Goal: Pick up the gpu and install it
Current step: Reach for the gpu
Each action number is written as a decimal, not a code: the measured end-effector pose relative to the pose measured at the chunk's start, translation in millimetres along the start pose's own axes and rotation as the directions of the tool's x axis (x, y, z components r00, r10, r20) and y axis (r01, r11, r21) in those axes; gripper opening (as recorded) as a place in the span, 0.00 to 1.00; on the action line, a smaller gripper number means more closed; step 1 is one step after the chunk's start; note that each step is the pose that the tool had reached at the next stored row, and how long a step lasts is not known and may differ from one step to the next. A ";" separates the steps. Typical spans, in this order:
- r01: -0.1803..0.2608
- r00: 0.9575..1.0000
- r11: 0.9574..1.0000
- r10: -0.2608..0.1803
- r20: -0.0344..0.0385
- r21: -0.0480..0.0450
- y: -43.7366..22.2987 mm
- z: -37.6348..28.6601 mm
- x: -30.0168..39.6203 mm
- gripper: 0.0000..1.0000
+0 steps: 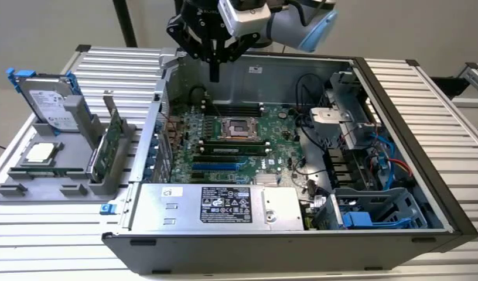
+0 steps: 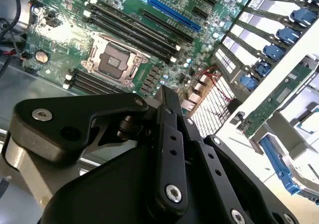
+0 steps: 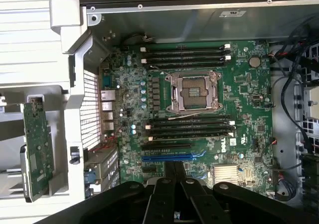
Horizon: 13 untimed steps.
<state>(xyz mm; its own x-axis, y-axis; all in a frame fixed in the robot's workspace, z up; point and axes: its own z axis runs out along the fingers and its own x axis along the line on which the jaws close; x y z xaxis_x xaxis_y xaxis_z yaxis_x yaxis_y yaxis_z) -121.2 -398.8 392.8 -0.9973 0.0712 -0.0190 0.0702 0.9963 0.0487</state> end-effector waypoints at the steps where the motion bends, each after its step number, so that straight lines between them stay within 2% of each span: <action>1: 0.000 1.000 1.000 0.000 0.000 0.000 0.0 0.0 0.0 0.00; 7: 0.000 1.000 1.000 0.000 0.000 0.000 -0.2 -0.2 2.8 0.00; 13: 0.000 1.000 1.000 0.000 0.000 0.000 -0.9 -0.3 13.2 0.00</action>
<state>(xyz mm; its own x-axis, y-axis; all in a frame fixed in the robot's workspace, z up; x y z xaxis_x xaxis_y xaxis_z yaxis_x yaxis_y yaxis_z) -134.5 -398.8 392.9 -0.9973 0.0712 -0.0190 0.0702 0.9963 0.0487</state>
